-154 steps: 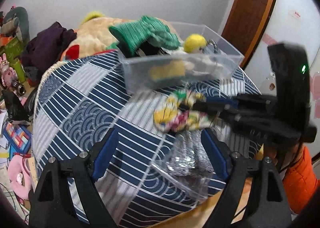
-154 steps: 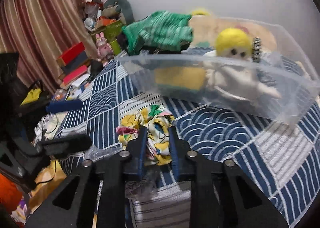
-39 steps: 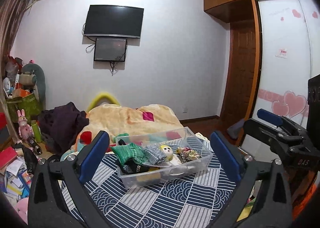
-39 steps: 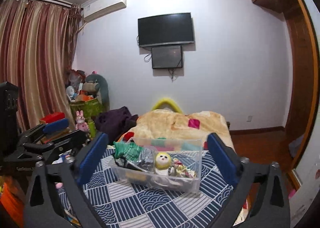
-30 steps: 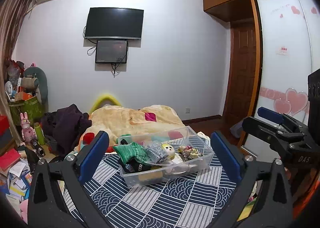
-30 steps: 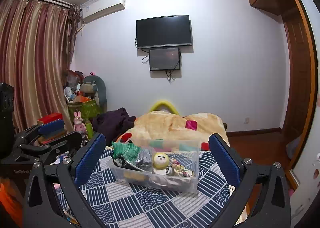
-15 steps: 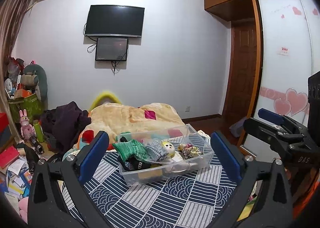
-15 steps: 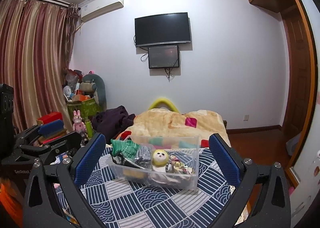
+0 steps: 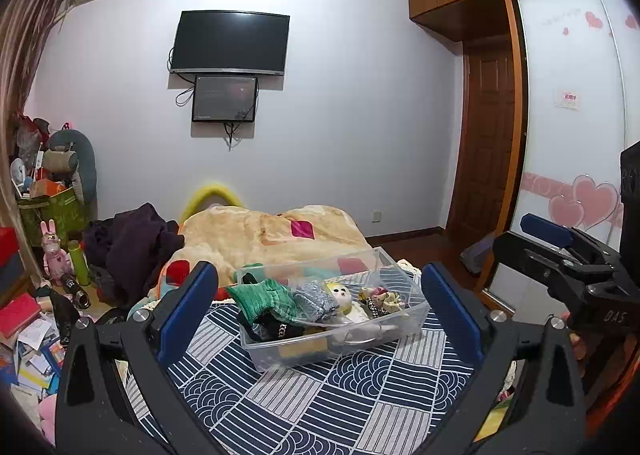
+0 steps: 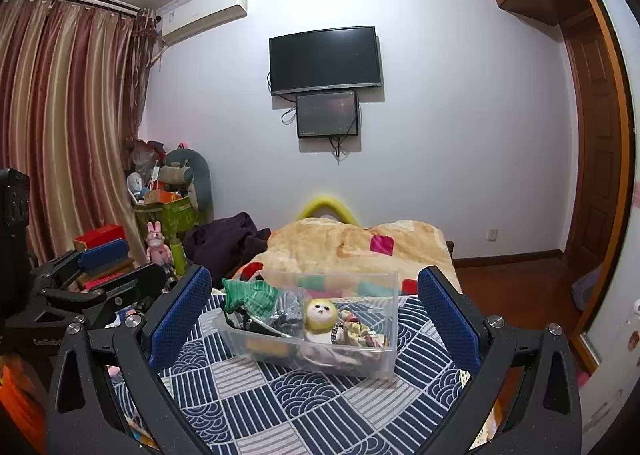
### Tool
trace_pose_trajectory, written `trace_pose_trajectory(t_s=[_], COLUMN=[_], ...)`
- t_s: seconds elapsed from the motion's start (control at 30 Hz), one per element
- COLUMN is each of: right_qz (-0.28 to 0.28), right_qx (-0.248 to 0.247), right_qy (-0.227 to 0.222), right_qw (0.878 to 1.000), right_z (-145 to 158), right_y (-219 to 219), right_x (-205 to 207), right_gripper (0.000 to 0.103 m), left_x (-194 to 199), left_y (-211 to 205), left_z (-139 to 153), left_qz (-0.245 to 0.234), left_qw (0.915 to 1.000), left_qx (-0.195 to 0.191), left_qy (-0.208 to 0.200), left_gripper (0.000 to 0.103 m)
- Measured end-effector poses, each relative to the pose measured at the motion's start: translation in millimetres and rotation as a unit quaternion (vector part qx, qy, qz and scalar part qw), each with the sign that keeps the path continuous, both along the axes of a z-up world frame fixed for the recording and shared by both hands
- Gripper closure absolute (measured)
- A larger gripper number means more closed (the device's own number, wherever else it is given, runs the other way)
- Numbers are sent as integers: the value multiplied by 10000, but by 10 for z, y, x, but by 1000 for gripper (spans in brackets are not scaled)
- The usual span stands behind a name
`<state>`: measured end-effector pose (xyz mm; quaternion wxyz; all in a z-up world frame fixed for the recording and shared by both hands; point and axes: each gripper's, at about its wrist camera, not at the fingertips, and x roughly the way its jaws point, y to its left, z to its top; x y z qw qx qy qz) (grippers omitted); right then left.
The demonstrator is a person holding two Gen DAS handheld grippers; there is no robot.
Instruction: Organize soft objects
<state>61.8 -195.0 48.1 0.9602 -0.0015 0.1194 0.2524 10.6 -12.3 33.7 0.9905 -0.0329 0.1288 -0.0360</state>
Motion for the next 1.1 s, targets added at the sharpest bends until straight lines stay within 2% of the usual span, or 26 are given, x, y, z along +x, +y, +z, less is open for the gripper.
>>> trace_pose_trajectory(t_s=[1.1], right_qz=[13], right_qx=[-9], right_qy=[-17], right_qw=[10000], right_z=[29], right_y=[-1], right_x=[1], right_gripper=[0], left_x=[-7], left_y=[7], left_z=[15], left_qz=[-118], left_qw=[9999], left_qx=[4], left_qy=[29], left_gripper=[0])
